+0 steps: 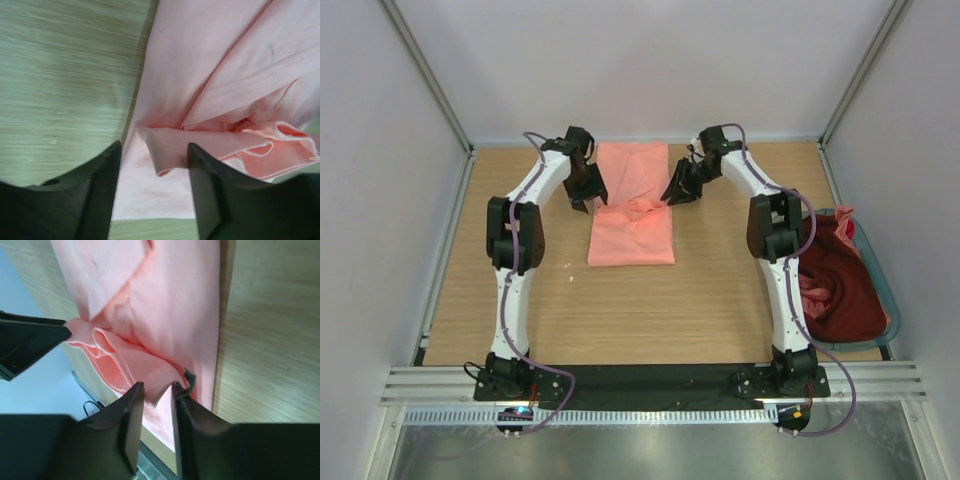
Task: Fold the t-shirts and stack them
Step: Fold the tshirt
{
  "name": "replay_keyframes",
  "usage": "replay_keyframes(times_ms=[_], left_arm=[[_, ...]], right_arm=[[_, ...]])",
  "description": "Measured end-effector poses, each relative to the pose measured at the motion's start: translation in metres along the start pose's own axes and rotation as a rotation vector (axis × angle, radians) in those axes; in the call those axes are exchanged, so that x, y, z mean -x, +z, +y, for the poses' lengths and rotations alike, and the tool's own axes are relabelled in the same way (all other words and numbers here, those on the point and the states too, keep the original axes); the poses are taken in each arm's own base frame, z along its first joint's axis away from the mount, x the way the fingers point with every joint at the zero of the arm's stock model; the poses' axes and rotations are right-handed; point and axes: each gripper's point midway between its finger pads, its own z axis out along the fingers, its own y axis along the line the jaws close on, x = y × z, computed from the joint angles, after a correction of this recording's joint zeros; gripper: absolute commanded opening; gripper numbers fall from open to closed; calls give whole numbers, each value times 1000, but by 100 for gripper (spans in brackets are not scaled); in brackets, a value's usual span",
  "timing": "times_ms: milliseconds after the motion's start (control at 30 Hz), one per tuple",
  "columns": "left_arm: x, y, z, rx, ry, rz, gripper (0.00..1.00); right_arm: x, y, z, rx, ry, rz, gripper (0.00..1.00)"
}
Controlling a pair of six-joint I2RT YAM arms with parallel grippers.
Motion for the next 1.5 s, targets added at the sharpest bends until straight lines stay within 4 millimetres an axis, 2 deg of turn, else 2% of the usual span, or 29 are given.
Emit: replay_keyframes(times_ms=[33,133,233,333,433,500,600,700,800,933,1167,1267,1467,1500], left_arm=[[3,-2,1,8,4,-14,62],[9,-13,7,36,17,-51,66],[4,-36,14,45,39,-77,67],[-14,-59,20,17,66,-78,67],[-38,-73,25,-30,101,-63,68],[-57,-71,32,-48,114,-20,68],[-84,-54,43,-61,126,60,68],[-106,-40,57,-47,130,125,67],[-116,-32,64,-33,127,155,66],[-116,-26,65,-36,131,153,64],[-118,-7,63,-53,122,183,58],[-119,-6,60,-70,119,188,56],[-125,-4,59,-84,112,206,45],[-127,-4,59,-89,109,212,42]], right_arm=[[7,-3,2,0,-3,-11,50],[25,-20,7,-1,-24,-58,58],[36,-41,8,-15,-52,-100,60],[29,-54,-1,-50,-58,-91,61],[-8,-64,-15,-83,-50,-33,61],[-42,-66,-21,-91,-43,17,61],[-92,-63,-24,-89,-42,92,61],[-123,-53,-26,-79,-51,142,61],[-146,-37,-29,-65,-64,182,61],[-159,-27,-38,-71,-61,204,61],[-151,-22,-39,-61,-88,172,59],[-151,-19,-42,-66,-86,173,57],[-156,-14,-51,-74,-70,190,49],[-156,-13,-51,-72,-69,191,44]])
